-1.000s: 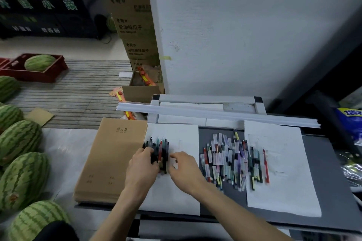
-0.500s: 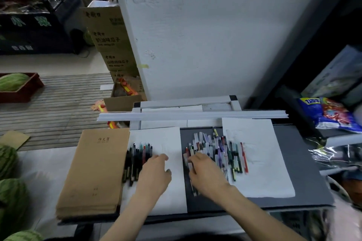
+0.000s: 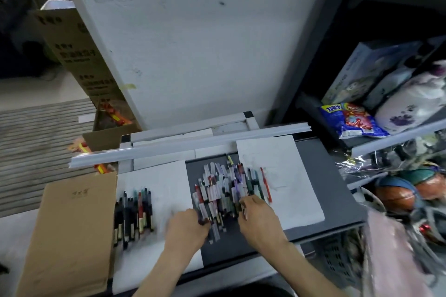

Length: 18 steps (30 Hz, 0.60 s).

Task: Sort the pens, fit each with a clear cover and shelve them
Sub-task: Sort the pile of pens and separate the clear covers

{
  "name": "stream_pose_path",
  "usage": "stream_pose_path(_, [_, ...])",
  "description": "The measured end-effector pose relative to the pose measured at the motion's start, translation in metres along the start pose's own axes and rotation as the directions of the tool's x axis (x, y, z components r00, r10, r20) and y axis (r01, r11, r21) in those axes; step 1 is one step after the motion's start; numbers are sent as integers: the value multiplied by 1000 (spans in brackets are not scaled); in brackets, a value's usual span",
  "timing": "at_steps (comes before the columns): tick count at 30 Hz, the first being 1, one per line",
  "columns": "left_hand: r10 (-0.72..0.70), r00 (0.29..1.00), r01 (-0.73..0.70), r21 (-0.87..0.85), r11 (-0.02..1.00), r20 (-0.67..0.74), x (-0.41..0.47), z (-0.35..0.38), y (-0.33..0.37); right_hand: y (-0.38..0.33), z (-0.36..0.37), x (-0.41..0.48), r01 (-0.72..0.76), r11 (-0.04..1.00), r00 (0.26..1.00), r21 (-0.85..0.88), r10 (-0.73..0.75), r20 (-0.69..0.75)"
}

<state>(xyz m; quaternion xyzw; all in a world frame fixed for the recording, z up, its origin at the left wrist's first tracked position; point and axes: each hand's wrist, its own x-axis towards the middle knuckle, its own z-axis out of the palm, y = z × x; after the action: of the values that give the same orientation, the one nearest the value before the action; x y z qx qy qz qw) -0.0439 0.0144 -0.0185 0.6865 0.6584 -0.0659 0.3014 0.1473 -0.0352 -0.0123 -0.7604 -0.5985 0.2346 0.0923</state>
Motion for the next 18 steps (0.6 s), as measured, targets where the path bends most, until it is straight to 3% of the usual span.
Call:
stream_pose_path(5, [-9,1000,7,91,996,26,1,3,5,11,-1,0,-111,992,993,56,113,-43])
stream_pose_path(18, [-73,997,68,132,989,35,6,4,14,24,-14,11,-251,962,963,112,260,-75])
